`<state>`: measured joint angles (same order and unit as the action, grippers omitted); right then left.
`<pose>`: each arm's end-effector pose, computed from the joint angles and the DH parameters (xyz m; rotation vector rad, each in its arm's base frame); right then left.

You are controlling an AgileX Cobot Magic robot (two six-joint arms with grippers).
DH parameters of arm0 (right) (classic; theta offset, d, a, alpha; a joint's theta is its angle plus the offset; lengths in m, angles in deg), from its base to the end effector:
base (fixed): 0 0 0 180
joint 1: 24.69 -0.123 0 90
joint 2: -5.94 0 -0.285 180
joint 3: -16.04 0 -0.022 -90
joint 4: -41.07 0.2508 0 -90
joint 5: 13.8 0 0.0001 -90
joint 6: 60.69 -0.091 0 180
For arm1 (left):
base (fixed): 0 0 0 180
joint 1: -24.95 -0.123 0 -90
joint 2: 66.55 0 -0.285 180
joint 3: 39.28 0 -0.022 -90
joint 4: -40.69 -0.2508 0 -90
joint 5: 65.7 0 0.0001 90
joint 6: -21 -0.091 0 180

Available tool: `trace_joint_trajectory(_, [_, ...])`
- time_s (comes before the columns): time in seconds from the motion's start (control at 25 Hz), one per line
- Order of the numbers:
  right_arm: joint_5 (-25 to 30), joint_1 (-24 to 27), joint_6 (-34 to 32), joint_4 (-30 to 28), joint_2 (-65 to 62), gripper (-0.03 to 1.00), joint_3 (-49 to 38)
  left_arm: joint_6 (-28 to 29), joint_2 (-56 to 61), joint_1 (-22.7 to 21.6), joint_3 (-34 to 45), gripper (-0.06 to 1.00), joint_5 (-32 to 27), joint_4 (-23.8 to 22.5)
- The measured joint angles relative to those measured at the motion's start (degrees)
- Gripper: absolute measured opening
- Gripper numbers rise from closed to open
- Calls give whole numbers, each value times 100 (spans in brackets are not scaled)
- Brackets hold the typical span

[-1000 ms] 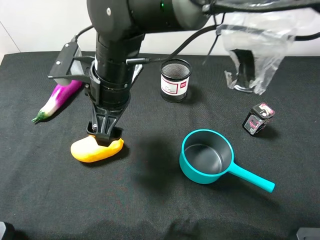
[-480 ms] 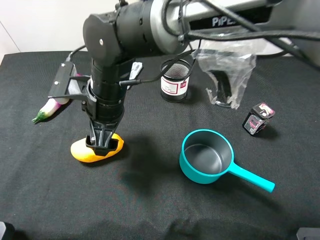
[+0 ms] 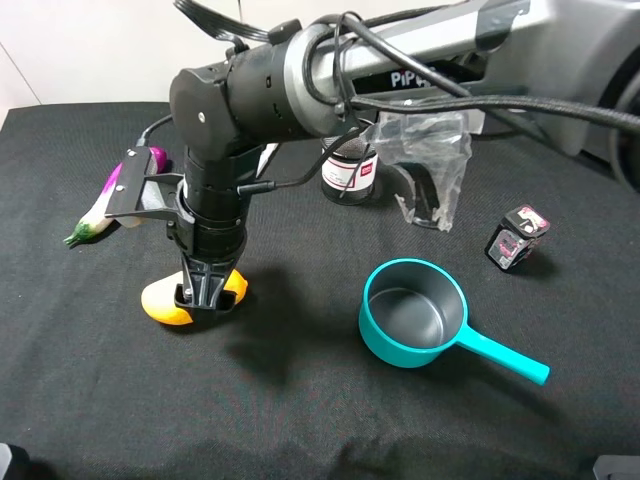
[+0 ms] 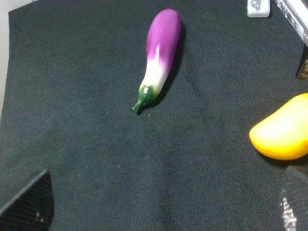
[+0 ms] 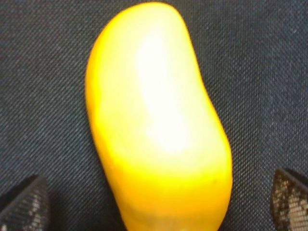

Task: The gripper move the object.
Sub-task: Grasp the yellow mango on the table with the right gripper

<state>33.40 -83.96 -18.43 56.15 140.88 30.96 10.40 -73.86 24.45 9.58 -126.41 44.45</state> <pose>0.2153 0.3963 0.1315 -2.1182 2.0281 0.3583 -0.0055 -0.0053 0.2761 0.1825 2.0303 0.0430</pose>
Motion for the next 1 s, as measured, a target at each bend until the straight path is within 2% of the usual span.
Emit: trace_joint_trajectory(1.0, [-498, 0, 367, 328, 503, 69, 1, 0, 0, 0, 0, 99, 0, 0])
